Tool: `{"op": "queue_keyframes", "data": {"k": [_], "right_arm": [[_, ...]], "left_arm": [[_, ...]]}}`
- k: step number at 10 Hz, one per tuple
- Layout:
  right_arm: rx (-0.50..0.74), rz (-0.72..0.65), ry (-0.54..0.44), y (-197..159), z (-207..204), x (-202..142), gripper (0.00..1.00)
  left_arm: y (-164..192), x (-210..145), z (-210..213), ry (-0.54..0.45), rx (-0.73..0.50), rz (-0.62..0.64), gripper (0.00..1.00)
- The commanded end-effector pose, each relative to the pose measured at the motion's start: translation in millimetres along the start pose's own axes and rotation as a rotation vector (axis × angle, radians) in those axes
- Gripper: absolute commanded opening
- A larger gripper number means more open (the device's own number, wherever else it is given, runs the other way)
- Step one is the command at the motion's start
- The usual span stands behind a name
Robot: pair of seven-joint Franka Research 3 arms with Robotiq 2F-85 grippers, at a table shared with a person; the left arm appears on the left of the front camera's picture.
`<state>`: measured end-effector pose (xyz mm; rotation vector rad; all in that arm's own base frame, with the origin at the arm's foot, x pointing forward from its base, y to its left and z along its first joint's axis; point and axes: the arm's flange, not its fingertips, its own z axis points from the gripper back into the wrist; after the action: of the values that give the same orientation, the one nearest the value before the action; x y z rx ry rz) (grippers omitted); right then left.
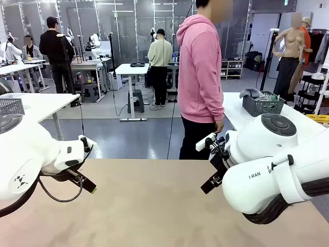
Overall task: Fold the towels and place them in the basket.
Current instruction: When a person lays out a Towel with hook on the table, fold it in half twice.
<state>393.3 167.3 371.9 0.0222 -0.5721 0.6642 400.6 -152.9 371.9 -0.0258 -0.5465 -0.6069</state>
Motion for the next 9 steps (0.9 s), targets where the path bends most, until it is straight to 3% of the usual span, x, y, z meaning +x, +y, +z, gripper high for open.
{"op": "queue_keyframes", "data": {"k": [1,9], "right_arm": [[0.000,0.000,0.000,0.0,0.0,0.0,1.00],[0.000,0.000,0.000,0.0,0.0,0.0,1.00]], "left_arm": [[0.0,0.0,0.0,0.000,0.000,0.000,1.00],[0.0,0.0,0.0,0.000,0.000,0.000,1.00]]}}
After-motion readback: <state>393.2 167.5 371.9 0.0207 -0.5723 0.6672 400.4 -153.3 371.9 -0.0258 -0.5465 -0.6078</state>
